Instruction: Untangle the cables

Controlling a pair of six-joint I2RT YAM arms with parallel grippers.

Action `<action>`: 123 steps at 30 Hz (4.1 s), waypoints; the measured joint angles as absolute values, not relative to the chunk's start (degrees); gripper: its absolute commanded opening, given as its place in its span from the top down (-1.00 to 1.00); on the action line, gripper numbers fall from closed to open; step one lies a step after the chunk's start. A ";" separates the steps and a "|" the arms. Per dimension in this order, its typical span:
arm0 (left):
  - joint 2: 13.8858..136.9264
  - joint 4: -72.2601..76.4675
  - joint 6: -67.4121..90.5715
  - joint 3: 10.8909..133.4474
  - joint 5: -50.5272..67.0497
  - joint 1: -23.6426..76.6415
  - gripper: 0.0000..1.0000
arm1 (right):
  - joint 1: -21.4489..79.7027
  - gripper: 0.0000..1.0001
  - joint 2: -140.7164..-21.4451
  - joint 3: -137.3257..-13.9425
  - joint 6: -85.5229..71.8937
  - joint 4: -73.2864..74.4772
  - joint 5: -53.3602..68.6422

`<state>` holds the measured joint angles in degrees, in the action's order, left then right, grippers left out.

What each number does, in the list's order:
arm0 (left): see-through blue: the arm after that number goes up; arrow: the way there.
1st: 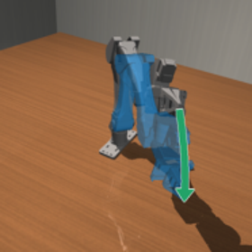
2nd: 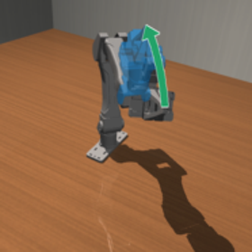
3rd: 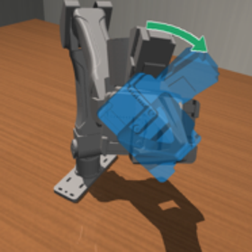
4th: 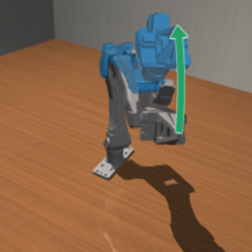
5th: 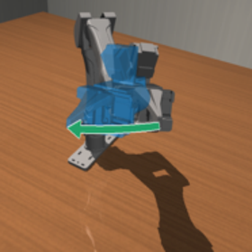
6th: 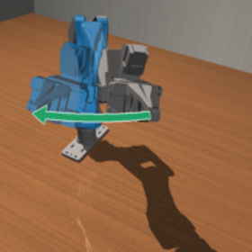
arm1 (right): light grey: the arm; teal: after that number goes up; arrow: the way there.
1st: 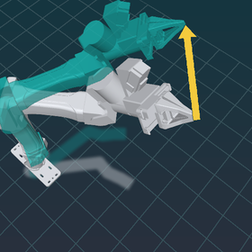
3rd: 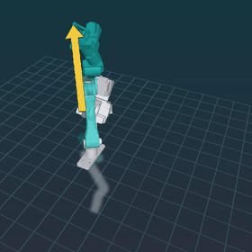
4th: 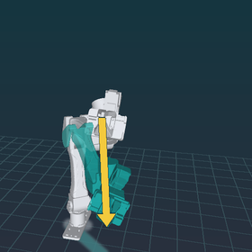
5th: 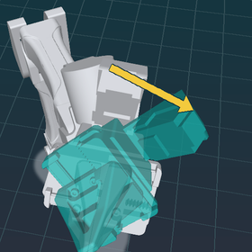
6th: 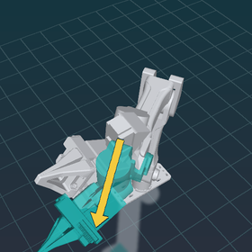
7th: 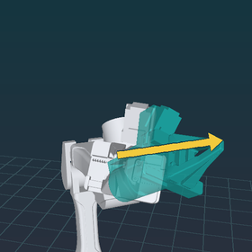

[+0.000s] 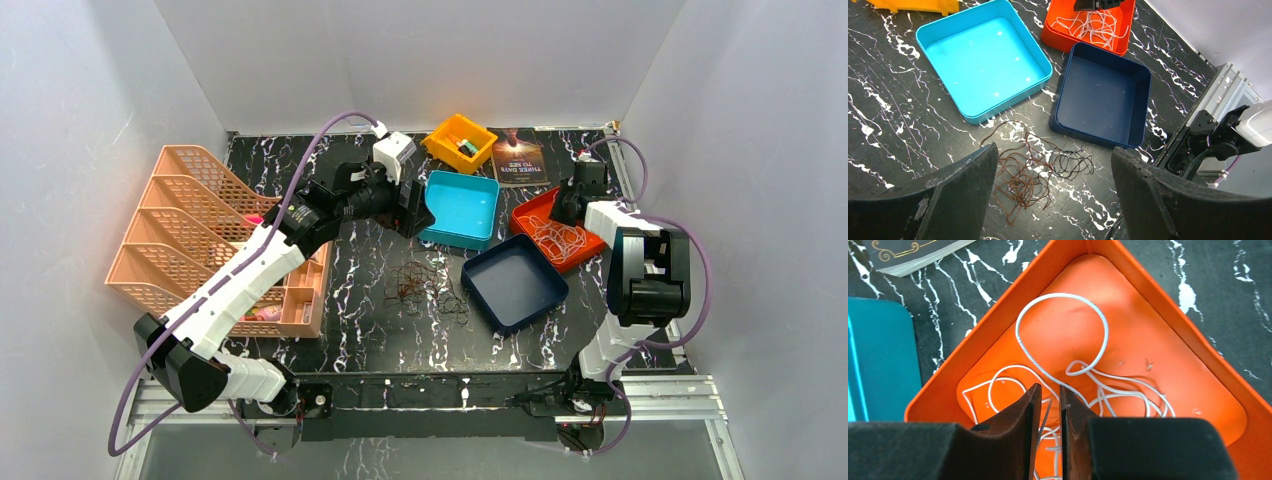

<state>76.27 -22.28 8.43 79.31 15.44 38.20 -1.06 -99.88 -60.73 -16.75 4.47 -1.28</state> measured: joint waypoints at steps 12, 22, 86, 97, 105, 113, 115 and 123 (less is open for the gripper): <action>76.29 -22.28 8.40 79.31 15.42 38.20 -0.65 | -1.04 -0.07 -93.34 -59.77 -16.78 3.09 0.86; 76.29 -22.28 8.38 79.31 15.35 38.20 -0.65 | -1.06 0.13 -88.14 -59.88 -17.87 -1.72 0.82; 76.40 -22.35 8.34 79.29 12.58 38.20 -0.67 | -1.06 -0.11 -86.96 -62.37 -17.61 6.13 -0.86; 78.54 -22.79 9.28 79.22 6.48 38.20 -0.76 | -1.04 -0.15 -78.54 -55.27 -20.97 3.33 10.85; 83.40 -24.82 11.86 79.15 4.21 38.20 -0.97 | -1.06 -0.25 -75.09 -53.25 -25.80 3.09 8.88; 83.40 -24.93 15.22 79.09 0.71 38.20 -0.97 | -1.06 -0.35 -71.48 -50.74 -26.76 3.73 9.04; 83.40 -24.80 16.12 78.56 -0.27 38.20 -0.97 | -1.06 -0.49 -70.48 -50.74 -26.00 3.99 9.47; 83.40 -24.23 18.65 74.56 -2.72 38.20 -0.97 | -1.06 -0.54 -64.38 -48.47 -22.83 4.40 12.10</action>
